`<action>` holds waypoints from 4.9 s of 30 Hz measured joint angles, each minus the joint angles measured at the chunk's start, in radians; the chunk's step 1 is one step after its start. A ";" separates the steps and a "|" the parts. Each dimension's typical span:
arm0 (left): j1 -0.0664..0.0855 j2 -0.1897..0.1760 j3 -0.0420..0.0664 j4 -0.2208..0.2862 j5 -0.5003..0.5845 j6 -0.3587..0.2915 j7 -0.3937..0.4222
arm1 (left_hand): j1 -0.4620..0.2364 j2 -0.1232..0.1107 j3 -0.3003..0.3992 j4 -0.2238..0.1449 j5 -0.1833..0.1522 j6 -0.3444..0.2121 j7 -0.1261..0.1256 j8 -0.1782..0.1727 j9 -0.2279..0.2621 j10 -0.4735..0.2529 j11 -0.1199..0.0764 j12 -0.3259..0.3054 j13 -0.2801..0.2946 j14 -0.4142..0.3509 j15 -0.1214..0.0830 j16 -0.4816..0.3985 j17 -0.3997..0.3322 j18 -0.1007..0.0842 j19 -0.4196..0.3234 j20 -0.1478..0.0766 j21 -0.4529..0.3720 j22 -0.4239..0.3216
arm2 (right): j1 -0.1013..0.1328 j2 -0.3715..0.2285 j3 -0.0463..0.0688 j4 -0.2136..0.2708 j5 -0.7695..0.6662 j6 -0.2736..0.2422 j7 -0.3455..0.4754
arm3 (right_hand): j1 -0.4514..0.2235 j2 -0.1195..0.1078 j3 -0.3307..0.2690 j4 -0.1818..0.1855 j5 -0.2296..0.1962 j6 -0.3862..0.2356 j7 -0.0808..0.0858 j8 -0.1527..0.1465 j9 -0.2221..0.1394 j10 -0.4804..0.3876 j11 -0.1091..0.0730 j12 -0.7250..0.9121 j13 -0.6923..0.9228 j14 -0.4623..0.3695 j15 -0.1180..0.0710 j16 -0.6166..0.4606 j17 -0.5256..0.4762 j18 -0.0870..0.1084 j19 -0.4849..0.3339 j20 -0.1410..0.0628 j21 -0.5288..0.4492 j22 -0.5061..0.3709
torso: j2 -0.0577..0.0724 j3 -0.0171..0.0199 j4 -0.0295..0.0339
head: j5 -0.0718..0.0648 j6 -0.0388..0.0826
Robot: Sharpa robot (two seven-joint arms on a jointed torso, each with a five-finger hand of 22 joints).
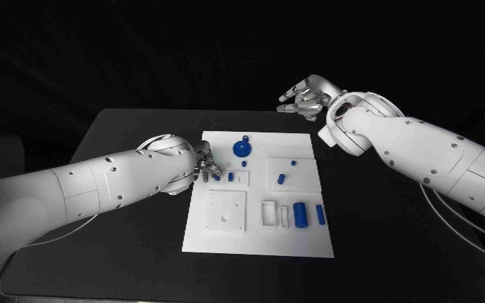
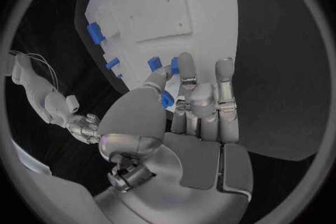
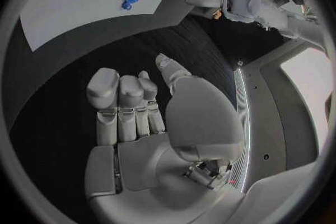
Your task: Assemble the parts on the task board
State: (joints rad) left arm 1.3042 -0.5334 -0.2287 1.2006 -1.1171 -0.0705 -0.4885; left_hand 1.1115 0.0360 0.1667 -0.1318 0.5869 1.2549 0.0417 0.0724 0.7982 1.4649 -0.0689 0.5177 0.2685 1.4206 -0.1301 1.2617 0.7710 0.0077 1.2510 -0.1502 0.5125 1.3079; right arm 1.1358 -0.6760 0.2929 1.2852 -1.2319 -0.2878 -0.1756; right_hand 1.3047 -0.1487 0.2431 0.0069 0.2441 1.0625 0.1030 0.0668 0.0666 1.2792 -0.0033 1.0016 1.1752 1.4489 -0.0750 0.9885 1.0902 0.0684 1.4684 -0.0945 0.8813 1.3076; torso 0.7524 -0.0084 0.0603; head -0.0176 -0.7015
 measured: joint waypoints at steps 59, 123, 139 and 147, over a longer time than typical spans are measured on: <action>-0.005 -0.007 -0.003 -0.013 0.001 0.000 -0.004 | -0.024 -0.200 -0.119 0.364 -0.367 0.103 -0.080 0.004 0.041 0.000 -0.008 -0.003 0.001 -0.004 -0.007 -0.016 -0.029 0.000 0.011 -0.007 -0.015 -0.001 | -0.001 0.001 0.000 -0.005 0.001 0.000 0.001 | -0.004 0.004 -0.007 0.007 0.008 -0.001 0.001 0.000 0.000 0.000 0.000 0.000 -0.002 0.000 0.000 0.000 -0.001 0.000 0.000 0.000 0.000 0.000 | 0.001 0.0004 -0.0017 | -0.004 0.002; 0.006 -0.091 0.098 0.046 0.105 -0.054 0.198 | 0.171 0.029 0.174 -0.027 -0.355 -0.105 0.042 0.029 -0.634 -0.093 0.090 -0.460 -0.208 -0.066 0.073 -0.314 -0.306 0.078 -0.036 0.075 -0.183 0.000 | -0.010 -0.012 0.000 -0.003 0.002 -0.001 0.002 | -0.004 0.004 -0.010 0.010 0.008 -0.002 0.002 0.000 0.000 0.000 0.000 0.000 -0.003 0.000 0.000 0.000 -0.001 0.000 0.000 0.000 0.000 0.000 | 0.000 0.0001 0.0008 | -0.005 0.016; 0.005 -0.088 0.083 0.024 0.078 0.072 0.122 | -0.006 0.064 0.162 0.201 -0.419 -0.046 -0.008 0.002 -0.568 0.000 0.024 -0.139 -0.093 -0.015 0.021 -0.158 -0.195 0.021 0.050 0.018 -0.182 0.000 | -0.014 -0.012 0.000 -0.003 0.002 0.000 0.002 | -0.004 0.004 -0.007 0.012 0.018 -0.001 0.001 0.000 0.000 0.000 0.000 0.000 -0.003 0.000 0.000 0.000 -0.001 0.000 0.000 0.000 0.000 0.000 | 0.001 -0.0008 -0.0006 | -0.002 0.017; 0.003 -0.077 0.074 0.010 0.082 0.104 0.109 | -0.058 0.065 0.149 0.278 -0.464 -0.060 -0.006 -0.003 -0.567 0.000 0.024 -0.102 -0.085 -0.015 0.021 -0.143 -0.186 0.020 0.050 0.018 -0.163 0.000 | -0.015 -0.011 0.000 -0.003 0.002 0.000 0.002 | -0.004 0.004 -0.007 0.012 0.019 -0.001 0.001 0.000 0.000 0.000 0.000 0.000 -0.003 0.000 0.000 0.000 -0.001 0.000 0.000 0.000 0.000 0.000 | 0.001 0.0007 -0.0015 | -0.002 0.014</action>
State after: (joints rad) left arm 1.3070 -0.6099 -0.1545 1.2107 -1.0355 0.0331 -0.3800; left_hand 1.0532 0.1010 0.3159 0.1458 0.1229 1.1947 0.0353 0.0694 0.2313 1.4653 -0.0446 0.4154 0.1839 1.4061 -0.1092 1.1190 0.5850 0.0275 1.3010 -0.1323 0.3492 1.3079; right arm 1.1210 -0.6870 0.2931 1.2820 -1.2295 -0.2880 -0.1736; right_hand 1.3007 -0.1448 0.2362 0.0194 0.2634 1.0618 0.1037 0.0668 0.0666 1.2791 -0.0033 1.0016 1.1722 1.4489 -0.0750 0.9885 1.0891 0.0684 1.4684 -0.0944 0.8813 1.3080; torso 0.7536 -0.0078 0.0588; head -0.0198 -0.6873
